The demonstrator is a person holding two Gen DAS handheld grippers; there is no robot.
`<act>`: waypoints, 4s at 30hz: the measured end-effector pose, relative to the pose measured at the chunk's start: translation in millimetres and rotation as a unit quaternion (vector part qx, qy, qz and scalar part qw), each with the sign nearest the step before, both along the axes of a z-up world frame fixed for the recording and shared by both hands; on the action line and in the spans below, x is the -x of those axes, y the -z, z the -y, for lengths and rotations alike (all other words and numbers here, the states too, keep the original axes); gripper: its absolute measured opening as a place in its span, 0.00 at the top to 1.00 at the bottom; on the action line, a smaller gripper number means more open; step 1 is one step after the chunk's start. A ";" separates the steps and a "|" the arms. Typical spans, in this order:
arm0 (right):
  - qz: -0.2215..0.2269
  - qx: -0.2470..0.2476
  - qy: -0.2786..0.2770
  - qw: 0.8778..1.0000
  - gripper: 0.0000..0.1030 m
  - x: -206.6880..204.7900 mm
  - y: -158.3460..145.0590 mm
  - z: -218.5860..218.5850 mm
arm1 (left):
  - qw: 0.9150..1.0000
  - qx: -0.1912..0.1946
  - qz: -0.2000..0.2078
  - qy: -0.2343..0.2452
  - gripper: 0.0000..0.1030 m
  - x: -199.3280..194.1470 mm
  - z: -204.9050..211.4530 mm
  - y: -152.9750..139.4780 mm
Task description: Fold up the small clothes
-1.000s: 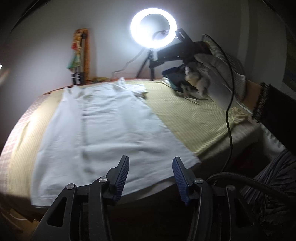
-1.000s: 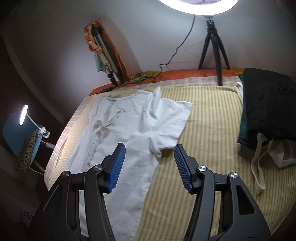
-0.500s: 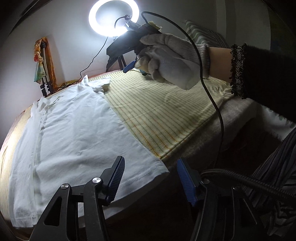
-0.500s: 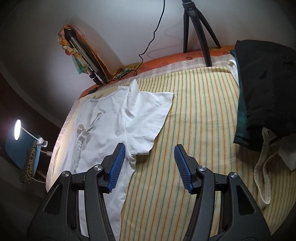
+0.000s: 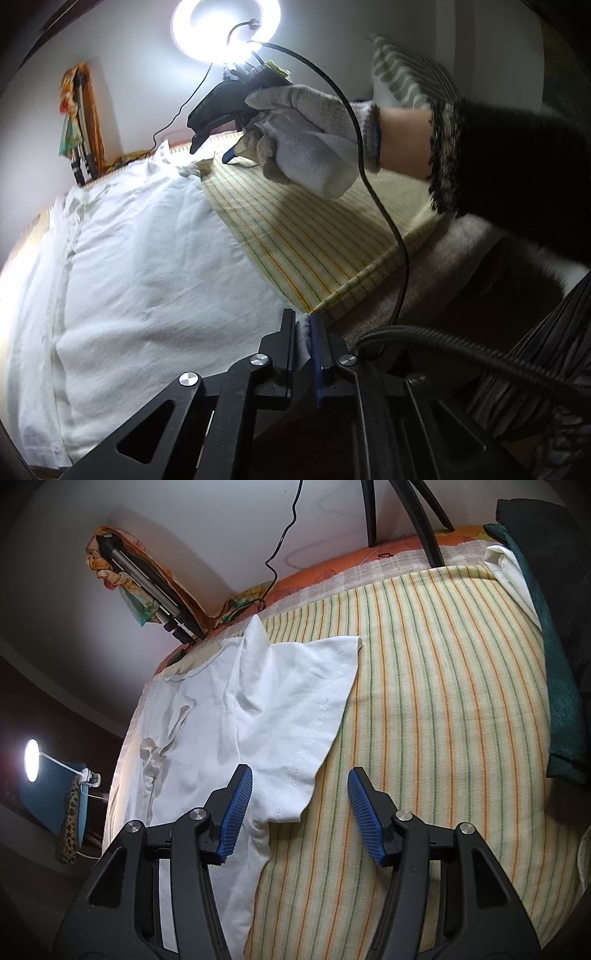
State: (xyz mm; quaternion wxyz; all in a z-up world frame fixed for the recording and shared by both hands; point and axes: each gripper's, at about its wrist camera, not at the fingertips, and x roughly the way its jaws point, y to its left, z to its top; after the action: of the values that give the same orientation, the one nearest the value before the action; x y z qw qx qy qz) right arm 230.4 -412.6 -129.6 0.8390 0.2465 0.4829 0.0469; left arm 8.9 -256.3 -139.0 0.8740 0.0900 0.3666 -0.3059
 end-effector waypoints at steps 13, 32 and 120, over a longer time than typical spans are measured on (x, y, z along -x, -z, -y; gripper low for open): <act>-0.018 0.043 -0.024 0.999 0.88 -10.9 6.6 -31.9 | 0.997 0.065 -0.020 -0.035 0.98 0.1 -32.3 -13.9; 0.022 0.105 -0.023 0.994 0.92 -30.9 -39.0 -81.9 | 0.977 0.166 -0.053 -0.126 0.99 -10.6 -101.2 -15.9; 0.016 0.018 -0.089 0.996 0.77 119.4 -81.5 -135.4 | 0.969 0.098 -0.088 -0.210 0.50 15.5 -303.3 -50.1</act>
State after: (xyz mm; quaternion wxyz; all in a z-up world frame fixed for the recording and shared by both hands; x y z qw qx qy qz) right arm 111.0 -277.2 -48.1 0.8433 0.1869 0.4904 0.1161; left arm -6.5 47.1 -88.9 0.8875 -0.1017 0.4211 -0.1570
